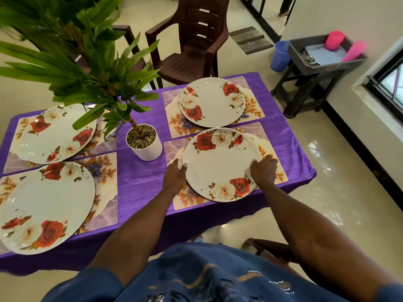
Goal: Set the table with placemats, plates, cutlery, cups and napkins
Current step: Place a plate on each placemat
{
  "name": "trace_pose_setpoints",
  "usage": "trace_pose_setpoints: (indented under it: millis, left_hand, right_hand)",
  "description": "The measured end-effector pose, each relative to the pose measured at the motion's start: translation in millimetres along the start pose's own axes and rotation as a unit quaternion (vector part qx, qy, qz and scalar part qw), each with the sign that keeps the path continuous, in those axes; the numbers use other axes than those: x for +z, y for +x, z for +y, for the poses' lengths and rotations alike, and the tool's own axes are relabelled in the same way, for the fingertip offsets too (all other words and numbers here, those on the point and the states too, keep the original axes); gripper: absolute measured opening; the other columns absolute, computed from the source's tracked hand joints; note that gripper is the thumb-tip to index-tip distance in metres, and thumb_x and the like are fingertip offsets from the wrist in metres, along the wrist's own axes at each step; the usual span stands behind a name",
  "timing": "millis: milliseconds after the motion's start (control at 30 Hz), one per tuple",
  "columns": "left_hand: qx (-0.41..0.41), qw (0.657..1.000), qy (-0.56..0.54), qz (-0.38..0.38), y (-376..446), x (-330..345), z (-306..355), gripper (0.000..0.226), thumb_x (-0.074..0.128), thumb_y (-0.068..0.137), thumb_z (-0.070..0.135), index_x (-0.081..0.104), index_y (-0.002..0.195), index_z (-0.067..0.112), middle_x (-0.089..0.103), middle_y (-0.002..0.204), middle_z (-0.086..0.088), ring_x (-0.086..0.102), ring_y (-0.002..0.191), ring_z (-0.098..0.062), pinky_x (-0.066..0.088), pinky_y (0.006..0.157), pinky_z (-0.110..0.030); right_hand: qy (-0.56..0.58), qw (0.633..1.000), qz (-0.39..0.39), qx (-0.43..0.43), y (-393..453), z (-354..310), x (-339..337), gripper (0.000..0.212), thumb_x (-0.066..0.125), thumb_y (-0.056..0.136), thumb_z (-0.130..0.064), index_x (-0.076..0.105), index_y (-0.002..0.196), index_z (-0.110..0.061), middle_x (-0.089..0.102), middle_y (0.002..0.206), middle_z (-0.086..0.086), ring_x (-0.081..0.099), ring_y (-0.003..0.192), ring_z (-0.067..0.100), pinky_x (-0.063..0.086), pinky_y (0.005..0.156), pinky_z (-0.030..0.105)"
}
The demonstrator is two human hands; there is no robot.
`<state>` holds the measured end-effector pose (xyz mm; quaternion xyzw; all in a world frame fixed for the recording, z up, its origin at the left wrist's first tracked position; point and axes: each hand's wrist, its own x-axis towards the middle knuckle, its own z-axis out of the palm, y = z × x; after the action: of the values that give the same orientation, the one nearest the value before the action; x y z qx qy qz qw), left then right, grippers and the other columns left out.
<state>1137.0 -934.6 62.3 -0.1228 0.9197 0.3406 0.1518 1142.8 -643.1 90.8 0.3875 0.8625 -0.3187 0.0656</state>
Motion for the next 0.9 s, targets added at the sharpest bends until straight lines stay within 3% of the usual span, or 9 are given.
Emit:
trace_pose_setpoints:
  millis: [133, 333, 533, 633, 767, 900]
  left_hand:
    - [-0.002, 0.997, 0.003, 0.075, -23.2, -2.9, -5.5, 0.05, 0.036, 0.104, 0.039, 0.036, 0.147, 0.015, 0.038, 0.152, -0.01, 0.04, 0.137, -0.032, 0.039, 0.105, -0.049]
    - [0.025, 0.983, -0.008, 0.18, -65.3, -29.3, -40.6, 0.029, 0.041, 0.104, 0.025, 0.054, 0.126, 0.011, 0.058, 0.123, -0.01, 0.057, 0.107, -0.029, 0.044, 0.079, -0.036]
    - [-0.001, 0.961, 0.034, 0.276, -85.9, -74.0, -115.8, 0.023, 0.045, 0.098, 0.017, 0.061, 0.113, 0.009, 0.061, 0.112, -0.013, 0.058, 0.096, -0.032, 0.048, 0.081, -0.042]
    - [-0.023, 0.944, 0.053, 0.326, -91.0, -103.3, -154.9, 0.022, 0.051, 0.095, 0.013, 0.062, 0.112, 0.007, 0.059, 0.115, -0.014, 0.056, 0.101, -0.032, 0.045, 0.086, -0.042]
    - [-0.061, 0.913, 0.053, 0.401, -92.2, -146.3, -223.0, 0.019, 0.06, 0.088, 0.008, 0.061, 0.108, 0.006, 0.061, 0.109, -0.014, 0.057, 0.1, -0.033, 0.045, 0.083, -0.043]
    - [-0.146, 0.9, 0.02, 0.41, -89.8, -198.3, -292.7, 0.026, 0.056, 0.093, 0.015, 0.057, 0.118, 0.009, 0.057, 0.124, -0.013, 0.051, 0.116, -0.032, 0.041, 0.097, -0.045]
  right_hand:
    - [-0.106, 0.978, 0.066, -0.167, -33.6, -9.3, 14.0, 0.05, 0.052, 0.098, -0.025, 0.036, 0.141, -0.004, 0.033, 0.148, 0.017, 0.033, 0.136, 0.034, 0.029, 0.113, 0.045]
    - [-0.15, 0.93, -0.013, -0.335, -95.2, -41.0, 61.7, 0.04, 0.048, 0.095, -0.015, 0.044, 0.133, -0.005, 0.043, 0.138, 0.015, 0.043, 0.121, 0.031, 0.036, 0.104, 0.042]
    - [-0.162, 0.874, -0.074, -0.452, -170.1, -74.6, 116.4, 0.036, 0.055, 0.09, -0.013, 0.051, 0.124, -0.003, 0.051, 0.129, 0.017, 0.049, 0.114, 0.034, 0.04, 0.098, 0.043]
    - [-0.177, 0.851, -0.095, -0.486, -200.2, -100.2, 147.8, 0.032, 0.054, 0.086, -0.011, 0.055, 0.117, -0.002, 0.055, 0.119, 0.019, 0.053, 0.106, 0.037, 0.042, 0.09, 0.044]
    - [-0.143, 0.85, -0.13, -0.49, -245.4, -136.7, 195.0, 0.026, 0.045, 0.091, -0.01, 0.055, 0.112, 0.001, 0.056, 0.114, 0.022, 0.054, 0.102, 0.041, 0.044, 0.085, 0.046]
    - [-0.157, 0.847, -0.184, -0.472, -291.9, -171.6, 241.8, 0.025, 0.045, 0.095, -0.01, 0.052, 0.115, 0.001, 0.053, 0.119, 0.022, 0.051, 0.109, 0.04, 0.042, 0.086, 0.043]
